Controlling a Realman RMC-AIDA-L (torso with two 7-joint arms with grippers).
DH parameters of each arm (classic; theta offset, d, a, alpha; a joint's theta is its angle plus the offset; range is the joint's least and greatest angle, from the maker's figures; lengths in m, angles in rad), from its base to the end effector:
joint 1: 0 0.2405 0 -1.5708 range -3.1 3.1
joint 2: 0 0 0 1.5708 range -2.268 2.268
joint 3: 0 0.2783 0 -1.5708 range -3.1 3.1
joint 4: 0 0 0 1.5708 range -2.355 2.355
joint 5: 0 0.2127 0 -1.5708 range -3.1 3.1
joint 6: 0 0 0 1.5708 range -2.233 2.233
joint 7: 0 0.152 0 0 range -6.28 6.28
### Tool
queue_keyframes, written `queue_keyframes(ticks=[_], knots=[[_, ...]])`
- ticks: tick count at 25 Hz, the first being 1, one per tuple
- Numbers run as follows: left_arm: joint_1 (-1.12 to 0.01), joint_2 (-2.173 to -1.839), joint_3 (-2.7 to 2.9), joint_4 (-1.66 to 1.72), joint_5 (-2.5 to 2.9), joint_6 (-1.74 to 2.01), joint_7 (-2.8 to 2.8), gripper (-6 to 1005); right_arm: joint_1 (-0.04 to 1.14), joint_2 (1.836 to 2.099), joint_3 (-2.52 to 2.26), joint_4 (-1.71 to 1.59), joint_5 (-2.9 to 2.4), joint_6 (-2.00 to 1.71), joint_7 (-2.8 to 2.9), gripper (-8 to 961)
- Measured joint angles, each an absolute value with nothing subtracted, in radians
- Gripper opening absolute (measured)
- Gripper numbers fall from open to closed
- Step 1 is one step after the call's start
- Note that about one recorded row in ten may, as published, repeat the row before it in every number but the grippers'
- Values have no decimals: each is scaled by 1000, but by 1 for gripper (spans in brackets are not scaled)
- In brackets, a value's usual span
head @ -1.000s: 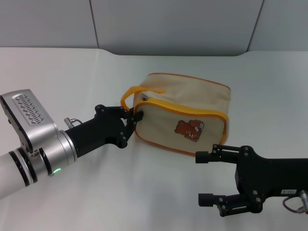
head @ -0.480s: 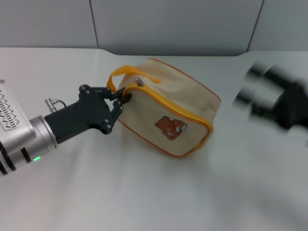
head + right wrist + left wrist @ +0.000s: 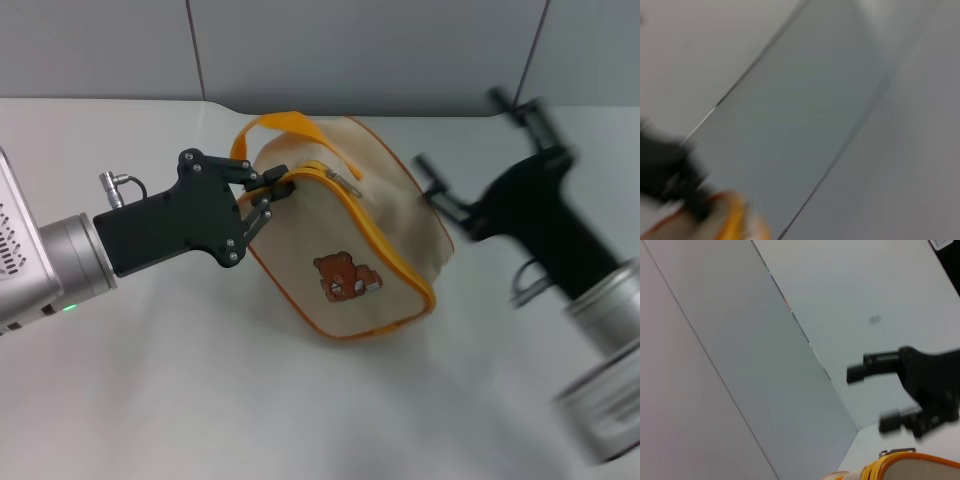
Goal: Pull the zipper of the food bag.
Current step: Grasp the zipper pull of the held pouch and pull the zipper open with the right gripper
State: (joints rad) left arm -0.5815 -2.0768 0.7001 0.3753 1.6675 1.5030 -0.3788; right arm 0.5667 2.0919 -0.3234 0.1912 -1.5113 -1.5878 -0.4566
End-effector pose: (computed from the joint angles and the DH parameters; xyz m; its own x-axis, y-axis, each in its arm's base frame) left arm -0.2532 0.3571 -0.0370 0.7942 -0.4343 0.4249 -0.0857 -0.7724 -0.6294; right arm 0.2513 0.3187 -0.0690 0.7728 0.5783 -0.2615 -0.0661 -0.3364 -0.9394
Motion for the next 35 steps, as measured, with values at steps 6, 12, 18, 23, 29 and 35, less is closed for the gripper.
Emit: queue_keyframes(ticks=[6, 12, 18, 23, 29, 35], knots=[[-591, -2077, 701, 385, 1666, 1510, -379, 76, 585, 2092, -324, 329, -1534, -1539, -951, 840], [-591, -2078, 701, 384, 1656, 1511, -379, 73, 572, 2092, -315, 345, -1614, -1520, -958, 834], [-591, -2080, 703, 379, 1654, 1512, -379, 71, 591, 2092, -265, 389, -1617, -1519, -941, 828], [-591, -2080, 703, 378, 1653, 1513, -381, 71, 604, 2092, -235, 407, -1618, -1506, -938, 822], [-594, -2080, 701, 377, 1652, 1513, -384, 70, 611, 2092, -234, 414, -1618, -1494, -931, 816], [-604, -2080, 701, 377, 1652, 1503, -386, 70, 627, 2092, -237, 420, -1626, -1445, -928, 740]])
